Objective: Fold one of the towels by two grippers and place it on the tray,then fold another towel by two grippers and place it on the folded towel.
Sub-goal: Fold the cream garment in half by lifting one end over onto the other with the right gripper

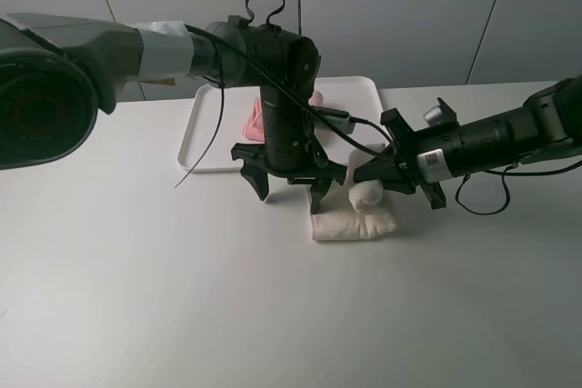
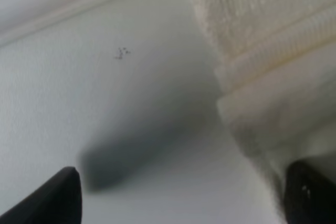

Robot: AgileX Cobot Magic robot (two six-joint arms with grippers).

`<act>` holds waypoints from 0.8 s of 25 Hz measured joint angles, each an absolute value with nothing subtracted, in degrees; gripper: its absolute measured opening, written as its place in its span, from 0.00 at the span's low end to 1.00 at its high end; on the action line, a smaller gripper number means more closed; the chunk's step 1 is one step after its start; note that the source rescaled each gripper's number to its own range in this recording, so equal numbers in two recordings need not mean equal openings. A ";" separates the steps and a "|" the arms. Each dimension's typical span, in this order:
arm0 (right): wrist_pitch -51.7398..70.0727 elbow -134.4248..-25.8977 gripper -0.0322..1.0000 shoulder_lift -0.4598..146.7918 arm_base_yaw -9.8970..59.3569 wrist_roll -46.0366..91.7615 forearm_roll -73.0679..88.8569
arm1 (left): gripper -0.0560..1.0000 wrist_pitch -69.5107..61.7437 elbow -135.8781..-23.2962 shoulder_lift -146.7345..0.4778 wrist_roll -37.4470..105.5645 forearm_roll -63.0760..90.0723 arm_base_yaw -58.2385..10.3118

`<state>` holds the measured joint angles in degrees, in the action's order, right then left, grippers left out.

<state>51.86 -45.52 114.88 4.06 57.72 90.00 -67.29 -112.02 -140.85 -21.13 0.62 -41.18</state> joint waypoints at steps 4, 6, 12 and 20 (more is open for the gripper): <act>52.95 -45.16 0.10 115.47 4.06 59.25 91.35 | 0.99 -67.29 -112.02 -140.85 -21.13 0.62 -41.18; 53.09 -45.07 0.10 115.70 4.06 59.76 91.63 | 0.99 -67.29 -112.02 -140.85 -21.02 0.62 -41.18; 53.47 -45.07 0.10 115.70 4.06 59.97 92.14 | 0.99 -67.29 -112.02 -140.85 -21.02 0.62 -41.18; 53.47 -45.07 0.10 115.70 4.06 59.97 92.37 | 0.99 -68.24 -112.02 -140.94 -16.44 4.17 -39.70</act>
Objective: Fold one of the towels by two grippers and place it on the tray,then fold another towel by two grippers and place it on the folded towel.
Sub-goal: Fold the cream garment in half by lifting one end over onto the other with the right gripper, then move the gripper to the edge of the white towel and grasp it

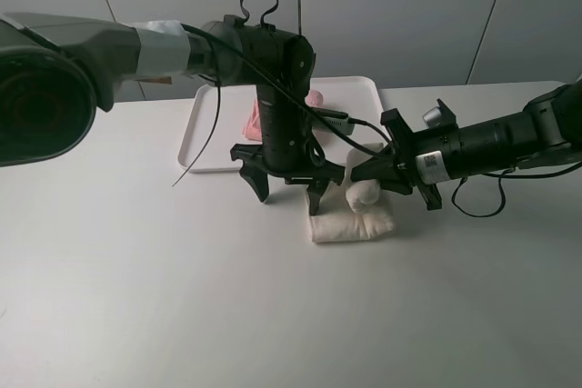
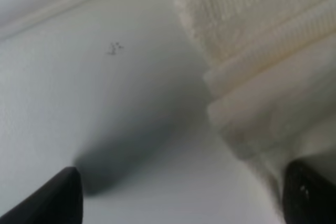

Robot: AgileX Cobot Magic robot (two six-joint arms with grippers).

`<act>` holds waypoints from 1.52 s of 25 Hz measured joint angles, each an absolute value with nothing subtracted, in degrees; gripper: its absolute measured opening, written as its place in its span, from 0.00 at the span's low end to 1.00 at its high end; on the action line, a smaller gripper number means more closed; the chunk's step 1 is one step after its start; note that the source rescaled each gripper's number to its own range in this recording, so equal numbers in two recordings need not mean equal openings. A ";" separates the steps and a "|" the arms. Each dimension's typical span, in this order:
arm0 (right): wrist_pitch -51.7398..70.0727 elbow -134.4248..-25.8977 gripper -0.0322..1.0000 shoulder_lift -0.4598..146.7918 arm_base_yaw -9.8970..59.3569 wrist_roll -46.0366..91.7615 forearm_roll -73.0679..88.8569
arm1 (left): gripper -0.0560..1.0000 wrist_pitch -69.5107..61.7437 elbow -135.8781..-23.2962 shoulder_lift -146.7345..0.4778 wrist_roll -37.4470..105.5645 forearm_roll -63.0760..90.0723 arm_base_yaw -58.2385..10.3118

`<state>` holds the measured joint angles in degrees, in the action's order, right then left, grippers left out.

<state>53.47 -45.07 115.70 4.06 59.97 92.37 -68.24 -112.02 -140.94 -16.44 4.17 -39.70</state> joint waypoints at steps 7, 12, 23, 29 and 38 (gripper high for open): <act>53.47 -45.07 0.10 115.70 4.06 60.13 92.37 | 0.99 -69.47 -112.53 -140.69 -12.66 9.67 -36.48; 53.47 -45.07 0.10 115.70 4.06 60.19 92.37 | 0.99 -69.63 -116.43 -138.57 -11.28 9.22 -35.35; 53.40 -45.07 0.24 115.70 4.06 60.91 94.19 | 0.99 -69.72 -126.21 -137.75 -10.11 9.22 -34.38; 57.91 -45.07 0.57 115.70 5.68 62.44 99.36 | 0.99 -69.72 -126.44 -137.75 -9.66 9.22 -34.28; 55.62 -45.07 0.58 115.70 4.43 62.28 96.82 | 0.99 -69.98 -126.44 -137.75 -9.05 9.48 -32.78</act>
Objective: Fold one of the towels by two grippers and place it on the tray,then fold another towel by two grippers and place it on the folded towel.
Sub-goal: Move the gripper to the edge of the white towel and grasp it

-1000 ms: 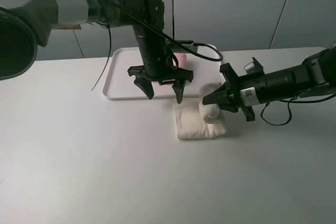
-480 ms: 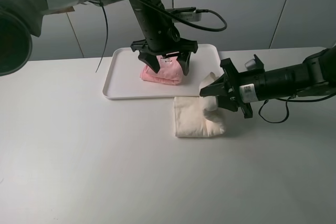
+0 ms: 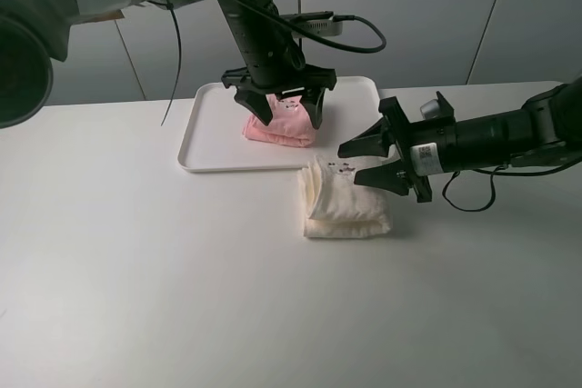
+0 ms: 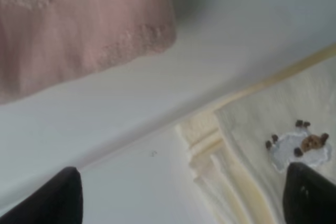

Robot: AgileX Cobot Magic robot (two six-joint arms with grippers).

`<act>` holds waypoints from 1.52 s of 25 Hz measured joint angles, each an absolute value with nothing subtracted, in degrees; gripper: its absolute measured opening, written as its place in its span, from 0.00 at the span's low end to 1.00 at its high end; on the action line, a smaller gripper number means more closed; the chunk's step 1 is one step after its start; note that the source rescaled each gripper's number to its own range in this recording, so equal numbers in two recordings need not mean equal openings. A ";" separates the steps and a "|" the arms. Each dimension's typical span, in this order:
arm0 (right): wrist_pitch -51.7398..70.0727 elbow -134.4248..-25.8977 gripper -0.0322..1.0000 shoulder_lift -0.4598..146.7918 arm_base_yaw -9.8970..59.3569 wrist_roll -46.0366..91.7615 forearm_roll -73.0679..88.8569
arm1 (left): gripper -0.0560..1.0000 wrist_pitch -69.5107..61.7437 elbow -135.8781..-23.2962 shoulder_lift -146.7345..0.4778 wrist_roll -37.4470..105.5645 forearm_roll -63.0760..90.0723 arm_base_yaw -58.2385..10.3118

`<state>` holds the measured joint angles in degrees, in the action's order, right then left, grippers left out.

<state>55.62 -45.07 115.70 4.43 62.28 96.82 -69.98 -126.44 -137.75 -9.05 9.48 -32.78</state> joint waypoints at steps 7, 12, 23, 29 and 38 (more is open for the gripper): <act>54.45 -48.13 0.58 115.70 -0.08 56.86 85.68 | 0.99 -69.98 -126.44 -137.75 -8.02 10.57 -31.89; 50.58 -48.98 0.58 115.70 -0.78 54.11 78.38 | 0.99 -69.98 -126.44 -137.75 -7.66 10.67 -31.89; 45.74 -48.98 0.58 115.70 0.97 50.97 71.21 | 0.99 -69.98 -126.44 -137.99 -7.47 11.52 -31.89; 41.64 -49.02 0.58 115.70 5.68 49.93 71.21 | 0.99 -69.98 -126.44 -137.99 -7.35 11.66 -31.89; 40.66 -49.02 0.56 115.70 5.96 47.54 71.21 | 0.99 -69.98 -126.44 -137.99 -7.35 11.75 -31.89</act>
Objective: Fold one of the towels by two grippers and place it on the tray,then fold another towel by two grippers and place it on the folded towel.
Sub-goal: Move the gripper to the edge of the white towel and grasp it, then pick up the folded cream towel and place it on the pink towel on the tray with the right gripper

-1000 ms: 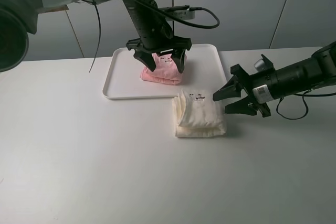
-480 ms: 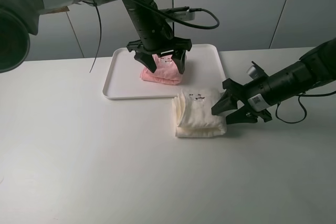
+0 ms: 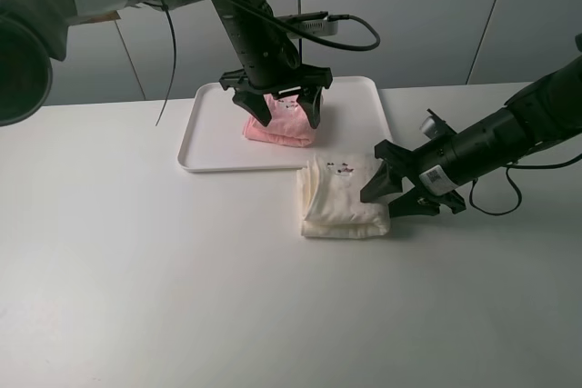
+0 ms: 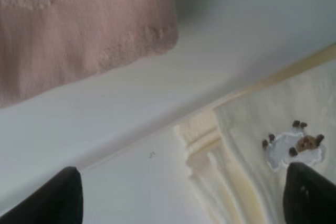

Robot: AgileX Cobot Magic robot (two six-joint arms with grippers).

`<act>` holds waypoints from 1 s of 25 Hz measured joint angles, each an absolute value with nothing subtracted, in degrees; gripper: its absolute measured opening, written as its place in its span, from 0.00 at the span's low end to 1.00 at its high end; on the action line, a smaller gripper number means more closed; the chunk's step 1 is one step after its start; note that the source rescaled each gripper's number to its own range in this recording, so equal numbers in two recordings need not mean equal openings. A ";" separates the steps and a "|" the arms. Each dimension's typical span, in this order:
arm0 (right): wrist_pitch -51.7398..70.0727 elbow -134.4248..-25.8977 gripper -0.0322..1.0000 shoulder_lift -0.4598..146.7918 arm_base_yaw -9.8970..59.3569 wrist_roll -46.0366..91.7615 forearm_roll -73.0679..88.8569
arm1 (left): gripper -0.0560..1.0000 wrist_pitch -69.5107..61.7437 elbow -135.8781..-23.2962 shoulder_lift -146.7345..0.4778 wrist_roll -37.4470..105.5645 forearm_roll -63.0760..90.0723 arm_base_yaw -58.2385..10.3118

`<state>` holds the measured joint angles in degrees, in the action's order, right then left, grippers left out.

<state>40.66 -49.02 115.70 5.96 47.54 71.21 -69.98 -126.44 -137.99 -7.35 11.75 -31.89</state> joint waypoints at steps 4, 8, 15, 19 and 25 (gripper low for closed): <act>40.66 -49.25 0.42 116.85 5.96 47.21 71.21 | 0.99 -69.98 -126.44 -137.99 -7.35 11.75 -31.89; 40.81 -49.46 0.30 118.17 5.96 47.23 71.43 | 0.99 -69.98 -126.44 -137.99 -7.35 11.75 -31.89; 42.20 -49.58 0.12 118.82 5.96 50.77 72.49 | 0.99 -69.98 -126.44 -137.99 -6.44 11.75 -31.89; 43.37 -49.58 0.12 118.82 5.96 51.57 72.49 | 0.99 -69.98 -126.44 -137.99 -5.01 12.00 -31.89; 44.17 -49.58 0.12 115.27 5.96 51.81 71.42 | 0.99 -69.98 -126.44 -137.99 0.60 16.13 -31.89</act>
